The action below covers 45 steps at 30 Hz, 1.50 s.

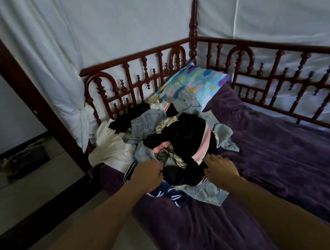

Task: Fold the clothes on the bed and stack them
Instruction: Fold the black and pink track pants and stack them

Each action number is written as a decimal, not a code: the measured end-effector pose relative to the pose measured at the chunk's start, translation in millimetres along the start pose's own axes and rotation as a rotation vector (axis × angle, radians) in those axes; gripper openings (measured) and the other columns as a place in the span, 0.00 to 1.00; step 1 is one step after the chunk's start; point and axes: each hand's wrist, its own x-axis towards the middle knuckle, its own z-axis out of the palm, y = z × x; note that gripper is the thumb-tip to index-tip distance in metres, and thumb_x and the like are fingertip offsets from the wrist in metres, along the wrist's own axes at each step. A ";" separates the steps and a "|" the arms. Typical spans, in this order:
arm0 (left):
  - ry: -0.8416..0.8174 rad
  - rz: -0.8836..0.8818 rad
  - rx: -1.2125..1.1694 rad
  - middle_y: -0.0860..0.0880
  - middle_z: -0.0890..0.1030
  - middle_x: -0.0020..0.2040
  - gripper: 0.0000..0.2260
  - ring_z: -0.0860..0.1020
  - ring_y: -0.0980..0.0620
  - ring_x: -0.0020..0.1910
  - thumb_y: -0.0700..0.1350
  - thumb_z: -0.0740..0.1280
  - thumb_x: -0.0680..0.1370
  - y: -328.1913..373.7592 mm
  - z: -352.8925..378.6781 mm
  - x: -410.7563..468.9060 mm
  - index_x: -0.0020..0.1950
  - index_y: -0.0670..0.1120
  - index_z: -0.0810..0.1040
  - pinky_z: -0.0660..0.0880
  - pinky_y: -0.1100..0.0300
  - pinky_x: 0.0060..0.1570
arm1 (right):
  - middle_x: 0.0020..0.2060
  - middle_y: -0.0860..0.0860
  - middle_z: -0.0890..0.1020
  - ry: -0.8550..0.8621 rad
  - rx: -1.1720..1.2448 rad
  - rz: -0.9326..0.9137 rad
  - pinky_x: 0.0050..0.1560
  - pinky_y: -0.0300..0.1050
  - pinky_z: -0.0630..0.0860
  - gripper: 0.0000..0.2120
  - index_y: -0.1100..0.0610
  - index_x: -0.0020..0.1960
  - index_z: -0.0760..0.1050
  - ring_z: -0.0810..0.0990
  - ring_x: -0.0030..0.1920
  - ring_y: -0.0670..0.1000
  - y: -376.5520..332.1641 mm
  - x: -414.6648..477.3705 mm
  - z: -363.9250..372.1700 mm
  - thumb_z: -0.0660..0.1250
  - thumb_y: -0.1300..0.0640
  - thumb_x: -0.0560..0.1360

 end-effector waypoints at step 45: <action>-0.005 0.765 -0.155 0.47 0.76 0.56 0.21 0.79 0.43 0.49 0.38 0.68 0.71 -56.6 6.2 292.6 0.63 0.47 0.70 0.74 0.52 0.41 | 0.45 0.57 0.81 0.377 0.480 0.870 0.46 0.52 0.75 0.14 0.59 0.50 0.80 0.80 0.47 0.60 38.6 67.7 -31.8 0.69 0.69 0.65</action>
